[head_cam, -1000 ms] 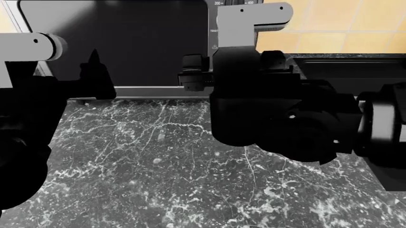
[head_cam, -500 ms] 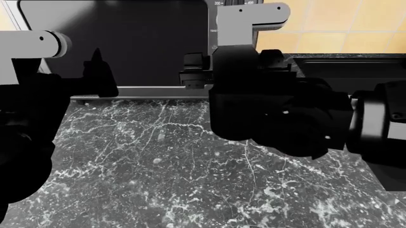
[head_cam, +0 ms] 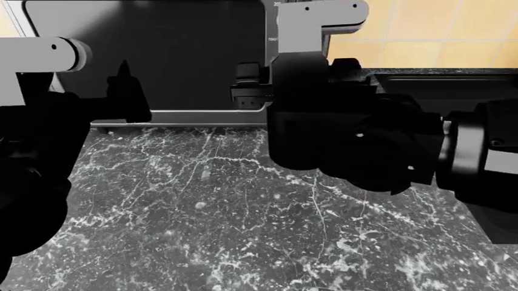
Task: Turn on the toaster oven by setting the timer.
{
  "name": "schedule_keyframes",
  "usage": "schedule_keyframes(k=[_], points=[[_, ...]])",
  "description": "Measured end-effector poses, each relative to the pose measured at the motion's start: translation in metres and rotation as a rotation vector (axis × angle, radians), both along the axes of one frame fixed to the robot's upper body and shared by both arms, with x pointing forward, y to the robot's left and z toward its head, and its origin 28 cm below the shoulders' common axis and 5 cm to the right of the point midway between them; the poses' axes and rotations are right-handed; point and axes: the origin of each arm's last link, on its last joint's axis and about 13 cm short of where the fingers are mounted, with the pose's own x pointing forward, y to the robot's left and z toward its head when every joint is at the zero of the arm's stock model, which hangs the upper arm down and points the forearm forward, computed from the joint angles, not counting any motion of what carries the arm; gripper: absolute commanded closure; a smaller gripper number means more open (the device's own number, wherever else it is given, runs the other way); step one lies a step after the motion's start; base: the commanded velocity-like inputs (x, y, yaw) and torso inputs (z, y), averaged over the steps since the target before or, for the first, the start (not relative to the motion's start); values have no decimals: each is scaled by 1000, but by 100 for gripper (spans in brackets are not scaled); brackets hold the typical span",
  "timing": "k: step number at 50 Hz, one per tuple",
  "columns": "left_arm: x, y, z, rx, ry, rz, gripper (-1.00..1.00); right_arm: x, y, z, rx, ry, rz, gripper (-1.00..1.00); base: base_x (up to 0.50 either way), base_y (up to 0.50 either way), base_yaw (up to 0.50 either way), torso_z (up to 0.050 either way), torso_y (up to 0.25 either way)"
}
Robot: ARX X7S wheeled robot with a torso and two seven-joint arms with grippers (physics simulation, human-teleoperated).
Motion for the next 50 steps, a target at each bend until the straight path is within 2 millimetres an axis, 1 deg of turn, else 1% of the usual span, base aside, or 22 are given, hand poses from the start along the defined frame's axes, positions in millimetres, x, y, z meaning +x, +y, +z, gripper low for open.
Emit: schedule_keyframes(k=[27,50], points=[[-3,1,0,-1,0,1,-100,6,1,-4,-13,-1,3,-100,0,0,0,0,0],[-1,0,-1,-2,2,0,-100,14,1,-7,-18,-2,-3,-100,0,0,0,0,0]])
